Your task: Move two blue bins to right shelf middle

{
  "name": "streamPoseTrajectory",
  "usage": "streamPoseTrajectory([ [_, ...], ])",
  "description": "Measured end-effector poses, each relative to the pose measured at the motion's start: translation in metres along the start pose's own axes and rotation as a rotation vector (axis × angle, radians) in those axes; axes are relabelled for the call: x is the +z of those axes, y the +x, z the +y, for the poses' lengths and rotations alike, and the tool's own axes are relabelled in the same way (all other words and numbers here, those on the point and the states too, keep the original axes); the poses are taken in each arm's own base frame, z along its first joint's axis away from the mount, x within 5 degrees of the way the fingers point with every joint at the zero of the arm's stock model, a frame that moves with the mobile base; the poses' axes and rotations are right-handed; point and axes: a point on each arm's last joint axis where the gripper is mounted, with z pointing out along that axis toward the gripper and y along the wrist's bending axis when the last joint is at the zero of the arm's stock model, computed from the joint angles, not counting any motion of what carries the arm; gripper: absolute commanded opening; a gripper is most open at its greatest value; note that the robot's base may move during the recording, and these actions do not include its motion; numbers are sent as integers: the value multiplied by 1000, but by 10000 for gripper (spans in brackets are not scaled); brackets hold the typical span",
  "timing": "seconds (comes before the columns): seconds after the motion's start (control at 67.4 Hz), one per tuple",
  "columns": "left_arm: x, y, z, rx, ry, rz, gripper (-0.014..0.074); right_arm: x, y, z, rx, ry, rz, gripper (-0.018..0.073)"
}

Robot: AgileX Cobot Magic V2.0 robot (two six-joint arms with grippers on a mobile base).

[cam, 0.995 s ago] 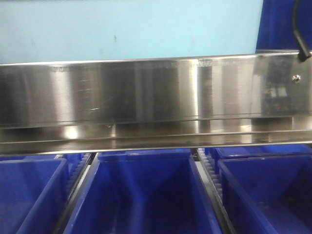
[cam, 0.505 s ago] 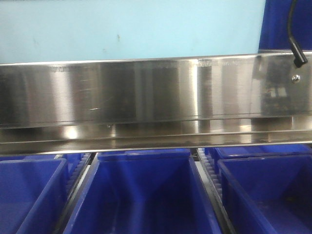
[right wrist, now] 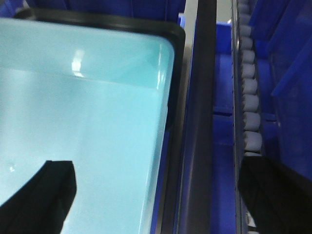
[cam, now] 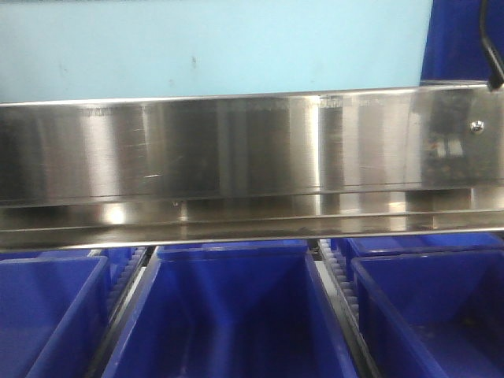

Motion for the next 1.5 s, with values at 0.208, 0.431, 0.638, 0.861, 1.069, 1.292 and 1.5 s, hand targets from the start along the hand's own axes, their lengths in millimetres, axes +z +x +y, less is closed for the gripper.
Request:
streamPoseTrajectory([
  [0.208,-2,6,3,19,-34,46,547,-2,2,-1,2,0,2,548],
  [0.431,13,19,9,6,-48,102,547,29,26,0,-10,22,136,548],
  [0.638,34,38,15,-20,-50,189,547,57,54,2,-2,22,275,548],
  [0.861,51,55,18,-51,-30,243,547,73,74,7,20,-21,356,478],
  [1.069,60,60,10,-28,-15,231,349,75,79,7,27,-30,331,196],
  [1.292,61,59,8,-25,-12,217,-110,76,79,9,31,-52,326,-163],
  [1.5,61,59,9,-22,-24,216,-111,75,79,10,42,-69,321,-162],
])
